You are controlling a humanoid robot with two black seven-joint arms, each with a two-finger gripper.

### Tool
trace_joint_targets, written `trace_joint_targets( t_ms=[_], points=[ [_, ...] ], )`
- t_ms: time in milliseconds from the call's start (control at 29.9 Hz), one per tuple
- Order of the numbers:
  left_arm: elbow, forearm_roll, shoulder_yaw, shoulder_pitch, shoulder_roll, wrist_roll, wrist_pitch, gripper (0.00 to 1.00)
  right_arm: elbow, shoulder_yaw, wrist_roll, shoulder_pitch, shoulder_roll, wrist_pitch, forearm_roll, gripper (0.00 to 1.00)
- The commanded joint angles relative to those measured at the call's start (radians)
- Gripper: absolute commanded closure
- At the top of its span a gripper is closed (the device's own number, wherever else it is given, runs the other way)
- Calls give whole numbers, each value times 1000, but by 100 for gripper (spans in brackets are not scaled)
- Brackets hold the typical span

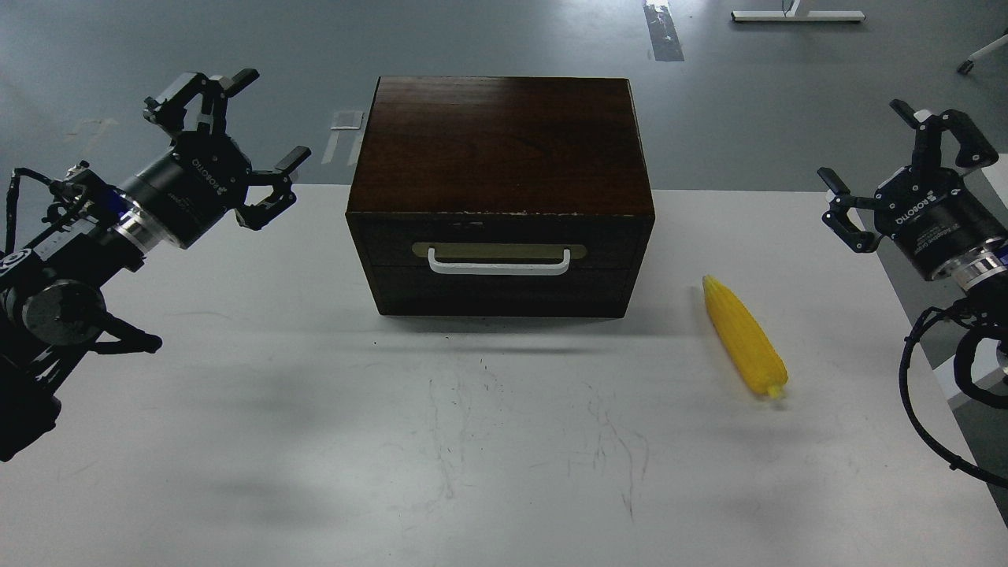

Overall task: Put corn in drawer with both arms
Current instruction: 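Move the left gripper over the box toward the drawer handle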

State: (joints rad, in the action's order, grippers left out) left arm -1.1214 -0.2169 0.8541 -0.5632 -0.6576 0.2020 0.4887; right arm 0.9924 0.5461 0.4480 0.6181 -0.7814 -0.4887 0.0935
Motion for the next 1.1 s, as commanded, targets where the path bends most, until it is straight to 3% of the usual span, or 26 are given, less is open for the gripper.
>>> trace_joint_targets(
  t_ms=[0, 301, 568, 902, 1069],
  points=[
    [0, -1, -3, 0, -1, 2, 0, 2, 0, 0, 0, -1, 1, 0, 0, 0],
    [12, -1, 5, -18, -4, 8, 0, 2, 0, 0, 0, 0, -1, 0, 0, 0],
    [14, -31, -4, -131, -33, 2, 0, 2, 0, 0, 0, 8, -2, 0, 0, 0],
    [-11, -538, -4, -357, -25, 34, 0, 2, 0, 0, 0, 8, -9, 0, 0, 0],
    [-104, -841, -4, -489, -20, 42, 0, 2, 0, 3, 0, 8, -10, 0, 0, 0]
  ],
)
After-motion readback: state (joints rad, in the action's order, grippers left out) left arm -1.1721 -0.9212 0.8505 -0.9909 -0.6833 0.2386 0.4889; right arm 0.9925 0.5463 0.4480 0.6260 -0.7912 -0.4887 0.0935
